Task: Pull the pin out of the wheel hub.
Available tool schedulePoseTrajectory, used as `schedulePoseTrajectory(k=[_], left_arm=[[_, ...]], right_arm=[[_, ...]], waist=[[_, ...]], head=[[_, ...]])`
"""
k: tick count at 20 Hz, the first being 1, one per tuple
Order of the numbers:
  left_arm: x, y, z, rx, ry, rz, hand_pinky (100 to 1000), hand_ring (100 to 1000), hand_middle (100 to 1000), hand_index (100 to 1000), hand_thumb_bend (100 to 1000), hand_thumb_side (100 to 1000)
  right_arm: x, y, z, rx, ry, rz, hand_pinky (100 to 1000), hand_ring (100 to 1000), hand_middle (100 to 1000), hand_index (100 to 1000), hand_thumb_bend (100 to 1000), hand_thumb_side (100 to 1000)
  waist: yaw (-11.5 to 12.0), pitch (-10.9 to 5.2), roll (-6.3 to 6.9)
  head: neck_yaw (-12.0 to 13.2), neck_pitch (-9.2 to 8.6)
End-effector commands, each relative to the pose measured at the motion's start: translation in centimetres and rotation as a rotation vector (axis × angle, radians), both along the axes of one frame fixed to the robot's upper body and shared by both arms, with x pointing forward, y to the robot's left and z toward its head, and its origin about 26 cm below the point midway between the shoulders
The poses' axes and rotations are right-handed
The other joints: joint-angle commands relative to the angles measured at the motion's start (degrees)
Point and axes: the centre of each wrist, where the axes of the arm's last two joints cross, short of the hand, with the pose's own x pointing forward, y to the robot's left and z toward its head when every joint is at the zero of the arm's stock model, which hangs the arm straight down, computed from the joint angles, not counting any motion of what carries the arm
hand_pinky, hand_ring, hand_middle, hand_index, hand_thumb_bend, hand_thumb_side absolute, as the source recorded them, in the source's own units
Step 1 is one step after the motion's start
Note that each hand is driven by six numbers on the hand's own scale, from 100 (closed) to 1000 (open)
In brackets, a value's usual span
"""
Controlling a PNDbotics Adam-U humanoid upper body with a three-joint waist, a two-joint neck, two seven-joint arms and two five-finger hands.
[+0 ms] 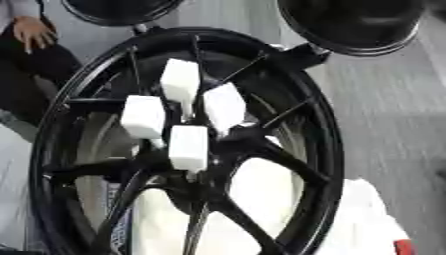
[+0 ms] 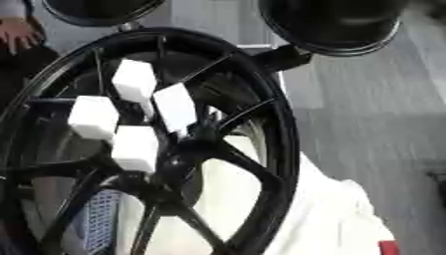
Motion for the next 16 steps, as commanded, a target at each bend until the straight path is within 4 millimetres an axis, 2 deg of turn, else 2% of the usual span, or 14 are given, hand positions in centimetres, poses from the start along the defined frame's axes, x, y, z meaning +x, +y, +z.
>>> schedulePoseTrajectory(k=[1,2,4,7,11,16], left_arm=[[-0.3,0.2,1.3,0.043,-0.040,0.002,792,701,598,805,100,621],[-0.3,0.3,1.3,0.047,-0.040,0.003,792,701,598,805,100,620],[-0.3,0.4,1.4,0.056,-0.041,0.006,792,702,598,805,100,619],[-0.3,0.4,1.5,0.065,-0.041,0.006,792,702,598,805,100,619],[-0.3,0.4,1.6,0.077,-0.039,0.003,793,702,599,805,100,617],[-0.3,0.6,1.7,0.091,-0.038,0.006,793,703,599,805,100,615]], right_arm=[[-0.3,-0.4,0.9,-0.065,-0.011,-0.002,768,671,610,770,100,530],[-0.4,-0.6,1.0,-0.098,0.005,-0.001,774,678,616,774,100,507],[-0.8,-1.3,1.2,-0.207,0.061,0.003,789,691,627,780,100,383],[-1.4,-2.5,1.9,-0.427,0.166,0.009,817,718,651,788,100,115],[-1.9,-3.8,3.6,-0.701,0.272,0.003,850,753,684,792,100,100],[-1.7,-4.7,6.6,-0.954,0.404,0.008,882,792,716,797,100,100]], waist=[[0.00,-0.67,0.04],[-0.01,-0.60,0.01],[-0.13,-0.54,-0.12],[-0.41,-0.60,-0.41],[-0.68,-0.81,-0.77],[-0.93,-1.47,-1.23]], head=[[0.27,-1.15],[0.31,-1.31],[0.31,-1.69],[0.19,-2.24],[0.08,-2.73],[0.19,-2.76]])
